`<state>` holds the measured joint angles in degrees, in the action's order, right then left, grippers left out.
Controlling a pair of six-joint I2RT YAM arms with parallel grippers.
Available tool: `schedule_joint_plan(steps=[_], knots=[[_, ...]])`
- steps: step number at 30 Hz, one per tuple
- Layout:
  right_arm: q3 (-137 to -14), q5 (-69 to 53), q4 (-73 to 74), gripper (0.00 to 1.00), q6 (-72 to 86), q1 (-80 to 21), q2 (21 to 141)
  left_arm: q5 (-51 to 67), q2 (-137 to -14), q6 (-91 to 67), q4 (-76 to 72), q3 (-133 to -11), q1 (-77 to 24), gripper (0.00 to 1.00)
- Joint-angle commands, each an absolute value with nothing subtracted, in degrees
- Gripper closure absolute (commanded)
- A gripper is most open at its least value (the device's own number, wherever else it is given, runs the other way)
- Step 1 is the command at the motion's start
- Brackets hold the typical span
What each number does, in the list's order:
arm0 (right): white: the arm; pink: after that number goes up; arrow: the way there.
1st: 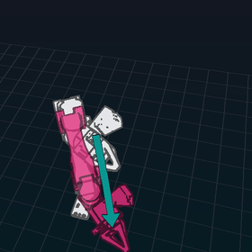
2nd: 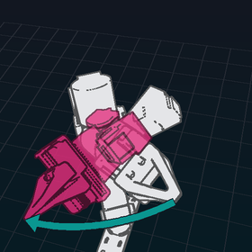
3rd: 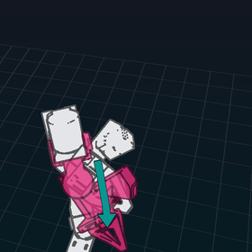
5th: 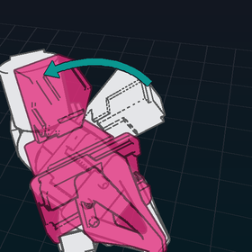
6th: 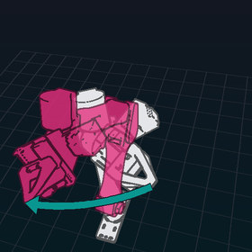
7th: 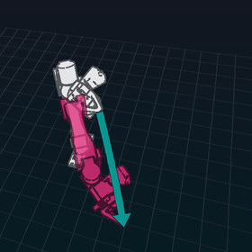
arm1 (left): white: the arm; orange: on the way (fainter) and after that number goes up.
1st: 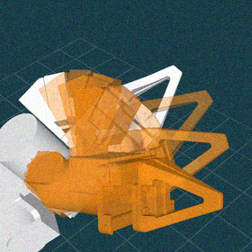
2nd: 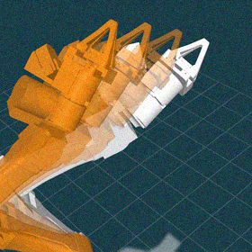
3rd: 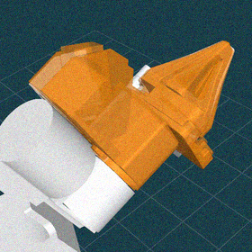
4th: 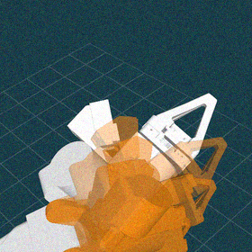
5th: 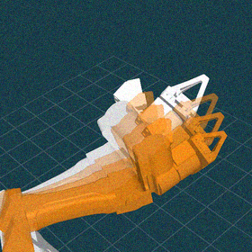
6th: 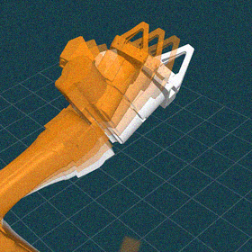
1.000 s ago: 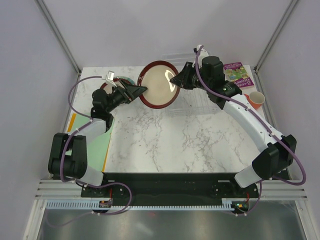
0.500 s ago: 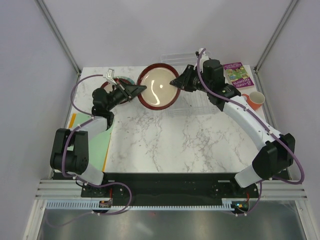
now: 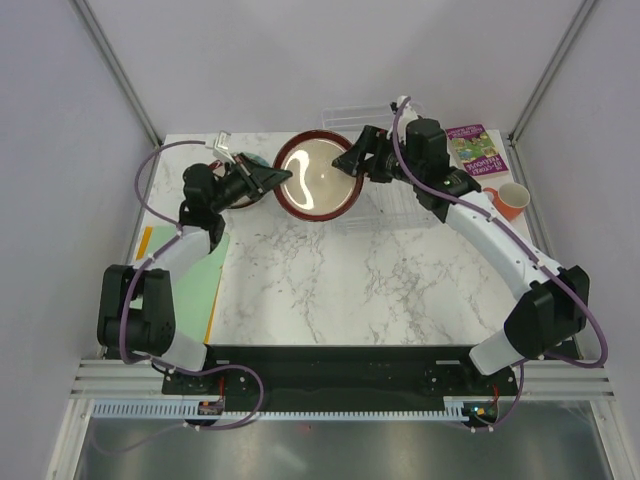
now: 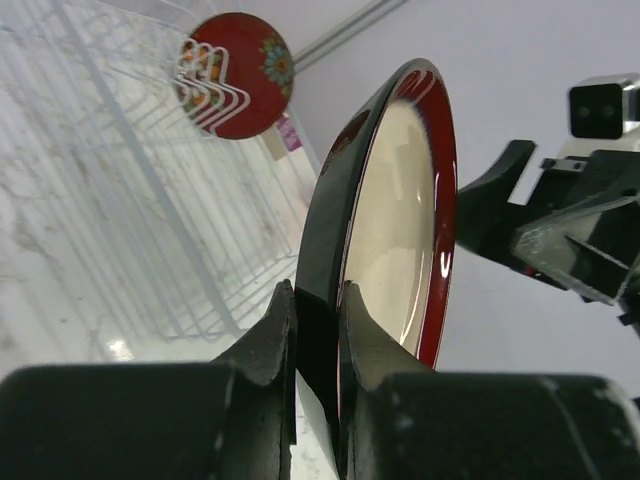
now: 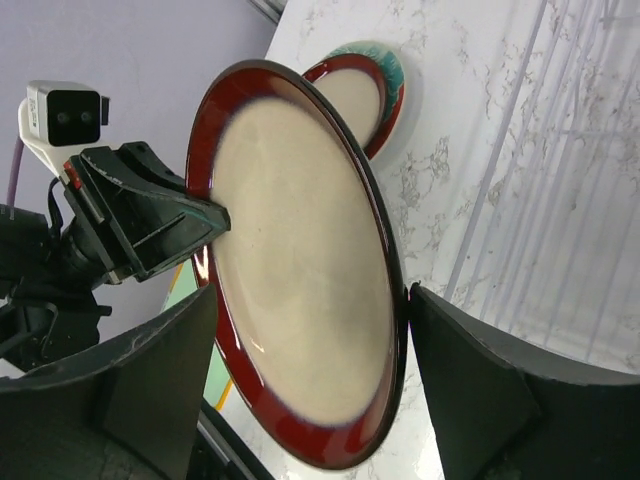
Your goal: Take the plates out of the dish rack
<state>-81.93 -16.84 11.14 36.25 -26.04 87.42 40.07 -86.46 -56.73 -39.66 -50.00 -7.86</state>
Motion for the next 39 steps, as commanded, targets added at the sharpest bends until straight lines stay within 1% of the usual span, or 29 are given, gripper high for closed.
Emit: schedule_joint_plan(steps=[1,3,4,5,7,12,17,22,27,33,39], knots=[[-84.7,-17.2,4.8,0.17,34.4,-23.0,85.3,36.7,-83.6,-46.1,-29.7,-54.0,-1.8,0.98],[-84.4,-17.4,5.5,0.16,34.0,-21.5,85.1,37.1,-83.9,-45.2,-27.4,-54.8,0.3,0.98],[-84.1,-17.7,5.7,0.16,33.8,-20.0,84.6,37.3,-84.5,-43.7,-26.0,-56.4,3.9,0.98],[-83.3,-17.8,5.9,0.16,33.5,-19.2,84.5,37.2,-85.0,-42.6,-24.5,-57.3,5.1,0.98],[-82.6,-18.2,5.9,0.16,33.1,-17.3,83.9,36.3,-86.8,-39.0,-19.4,-60.6,7.8,0.98],[-81.7,-18.9,6.5,0.16,31.5,-14.6,84.1,33.8,-93.1,-33.1,-13.5,-67.6,11.2,0.98],[-81.4,-18.9,6.9,0.17,30.1,-13.6,86.1,34.4,-102.8,-33.8,-13.0,-72.9,14.3,0.98],[-82.0,-19.6,6.9,0.18,29.4,-12.6,89.4,28.8,-107.2,-31.6,-12.0,-75.5,15.1,0.98],[-83.3,-21.0,6.9,0.19,29.1,-12.4,93.5,28.3,-111.7,-32.2,-12.7,-78.2,16.4,0.98],[-82.5,-22.0,6.1,0.20,29.4,-12.4,95.4,28.3,-114.1,-33.6,-14.1,-78.6,18.1,0.98],[-82.0,-23.2,5.5,0.20,29.9,-12.4,95.9,30.1,-114.3,-40.5,-21.8,-74.2,21.0,0.98]])
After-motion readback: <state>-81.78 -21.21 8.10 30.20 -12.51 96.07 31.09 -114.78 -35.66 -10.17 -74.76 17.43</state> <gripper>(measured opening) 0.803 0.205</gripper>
